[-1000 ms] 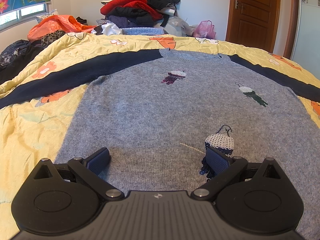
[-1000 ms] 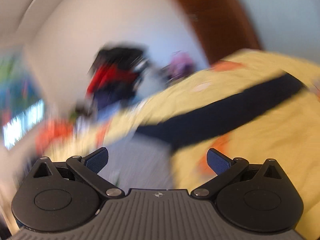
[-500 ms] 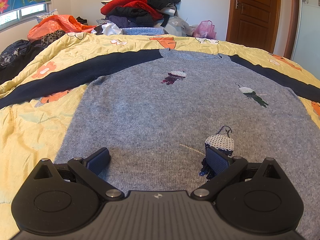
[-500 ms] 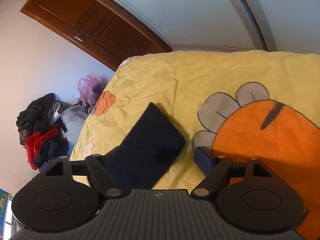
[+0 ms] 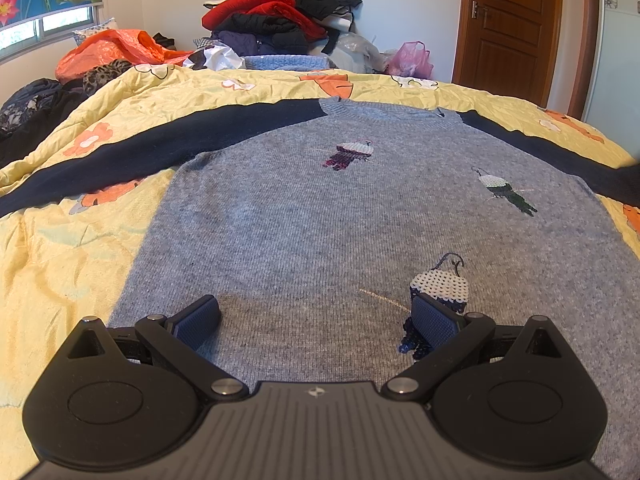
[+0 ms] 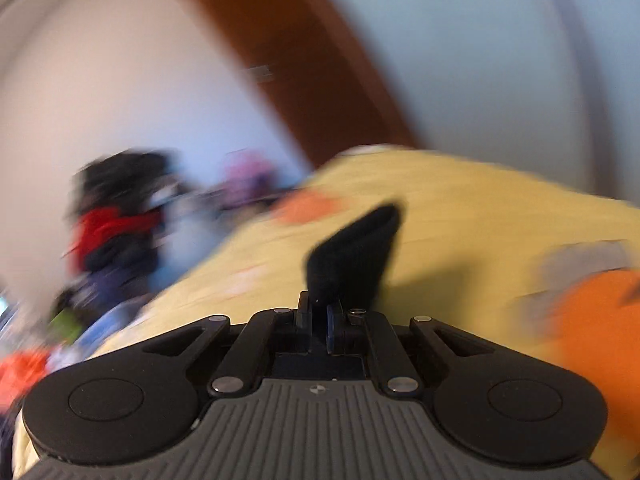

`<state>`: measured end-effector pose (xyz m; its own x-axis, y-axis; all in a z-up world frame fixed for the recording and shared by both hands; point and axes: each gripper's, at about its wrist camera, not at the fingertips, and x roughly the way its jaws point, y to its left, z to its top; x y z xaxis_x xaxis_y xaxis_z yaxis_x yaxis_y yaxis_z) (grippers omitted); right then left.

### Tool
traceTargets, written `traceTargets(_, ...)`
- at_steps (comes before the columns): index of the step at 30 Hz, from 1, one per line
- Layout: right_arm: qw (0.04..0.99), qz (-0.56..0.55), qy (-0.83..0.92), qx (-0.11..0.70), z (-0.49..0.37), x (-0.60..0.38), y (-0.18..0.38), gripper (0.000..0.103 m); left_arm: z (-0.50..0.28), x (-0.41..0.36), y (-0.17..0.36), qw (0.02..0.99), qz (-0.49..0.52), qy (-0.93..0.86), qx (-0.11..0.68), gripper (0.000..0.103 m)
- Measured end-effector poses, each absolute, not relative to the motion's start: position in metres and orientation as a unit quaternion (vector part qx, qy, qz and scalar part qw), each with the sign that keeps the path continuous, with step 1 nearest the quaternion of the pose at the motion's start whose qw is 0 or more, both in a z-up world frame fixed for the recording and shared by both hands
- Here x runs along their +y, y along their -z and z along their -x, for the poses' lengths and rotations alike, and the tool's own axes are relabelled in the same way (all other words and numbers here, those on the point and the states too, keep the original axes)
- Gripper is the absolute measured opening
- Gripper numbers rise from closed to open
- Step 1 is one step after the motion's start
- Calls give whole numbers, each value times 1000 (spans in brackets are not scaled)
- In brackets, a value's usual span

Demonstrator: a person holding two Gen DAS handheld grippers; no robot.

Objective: Fold small clothes

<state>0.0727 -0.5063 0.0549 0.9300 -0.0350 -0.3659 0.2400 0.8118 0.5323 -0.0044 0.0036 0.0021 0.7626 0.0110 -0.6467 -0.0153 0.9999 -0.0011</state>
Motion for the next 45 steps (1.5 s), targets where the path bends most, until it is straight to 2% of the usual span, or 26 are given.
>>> traceTargets(3,950,-240,-49,195,-90,-404,-66,12,4,4,-2,939,3,-7,344,103)
traceTargets(6,928,-219,-163,252,-115,-301,-50,12,4,3,-2,939,3,-7,344,103)
traceTargets(9,917,-166,-195,304,-134,-214,-22,12,5,4,-2,939,3,-6,344,103)
traceTargets(12,920,-146,-156,329,-142,-180,0,12,4,4,-3,939,4,-6,344,103)
traceTargets(13,922,-160,-153,318,-138,-182,3,19,4,4,-2,939,4,-6,344,103)
traceTargets(14,918,-177,-161,316,-135,-186,2,36,4,4,-2,939,4,-6,344,103)
traceTargets(15,913,-196,-172,314,-130,-189,0,45,4,4,-2,939,4,-6,344,103)
traceTargets(16,909,-215,-182,308,-122,-198,-5,63,3,3,-2,939,4,-6,344,103)
traceTargets(17,910,-224,-187,295,-112,-205,-9,72,4,3,-2,939,4,-6,344,103)
traceTargets(19,918,-224,-187,268,-89,-218,-13,74,3,3,-2,939,4,-6,344,103)
traceTargets(24,943,-140,-162,256,-49,-245,-2,76,2,3,-2,938,3,-5,346,103)
traceTargets(27,935,-181,-140,270,-47,-259,6,90,-5,5,-10,933,13,7,360,103)
traceTargets(28,935,-196,-147,258,-46,-263,8,102,-10,6,-15,932,26,25,360,103)
traceTargets(33,917,-251,-185,249,-49,-279,12,103,-62,16,-47,911,176,118,353,103)
traceTargets(36,910,-265,-194,252,-52,-281,15,103,-114,23,-36,857,300,152,390,103)
traceTargets(38,909,-267,-197,253,-53,-280,15,103,-145,17,-20,817,348,166,429,103)
traceTargets(40,909,-267,-198,253,-53,-280,15,103,-164,7,-9,803,355,155,453,103)
traceTargets(45,908,-267,-198,253,-53,-280,16,103,-177,-21,-12,848,291,112,428,101)
